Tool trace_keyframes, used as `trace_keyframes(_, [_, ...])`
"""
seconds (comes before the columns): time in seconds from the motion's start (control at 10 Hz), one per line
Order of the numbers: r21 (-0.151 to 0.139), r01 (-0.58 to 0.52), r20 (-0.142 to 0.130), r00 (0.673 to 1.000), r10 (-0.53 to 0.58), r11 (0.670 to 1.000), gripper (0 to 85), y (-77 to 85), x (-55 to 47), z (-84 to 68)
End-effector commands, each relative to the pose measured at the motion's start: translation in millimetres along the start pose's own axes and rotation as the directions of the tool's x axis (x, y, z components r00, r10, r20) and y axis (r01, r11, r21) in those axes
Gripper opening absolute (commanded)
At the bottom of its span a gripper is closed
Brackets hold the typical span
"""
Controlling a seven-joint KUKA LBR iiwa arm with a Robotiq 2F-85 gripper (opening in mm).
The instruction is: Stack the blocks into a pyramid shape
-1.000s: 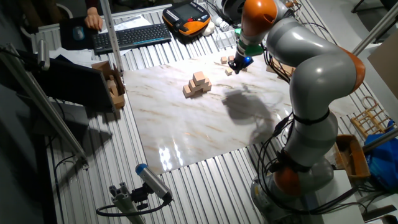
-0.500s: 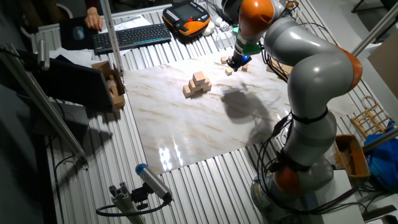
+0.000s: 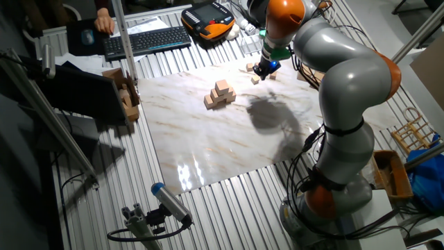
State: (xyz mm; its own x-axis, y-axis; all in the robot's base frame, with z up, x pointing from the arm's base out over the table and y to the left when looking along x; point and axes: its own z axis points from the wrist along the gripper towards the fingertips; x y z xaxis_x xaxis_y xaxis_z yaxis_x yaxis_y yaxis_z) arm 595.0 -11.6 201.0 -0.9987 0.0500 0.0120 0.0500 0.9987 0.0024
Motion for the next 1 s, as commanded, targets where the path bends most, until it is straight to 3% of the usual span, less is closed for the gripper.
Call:
trace_keyframes(0.0, [-0.003, 0.003, -0.005, 1.000, -0.003, 1.000, 0.0, -0.5, 0.2, -1.2])
trace_keyframes(0.9, [0.017, 0.009, 0.001, 1.000, -0.009, 1.000, 0.0, -1.8, -0.7, -2.0])
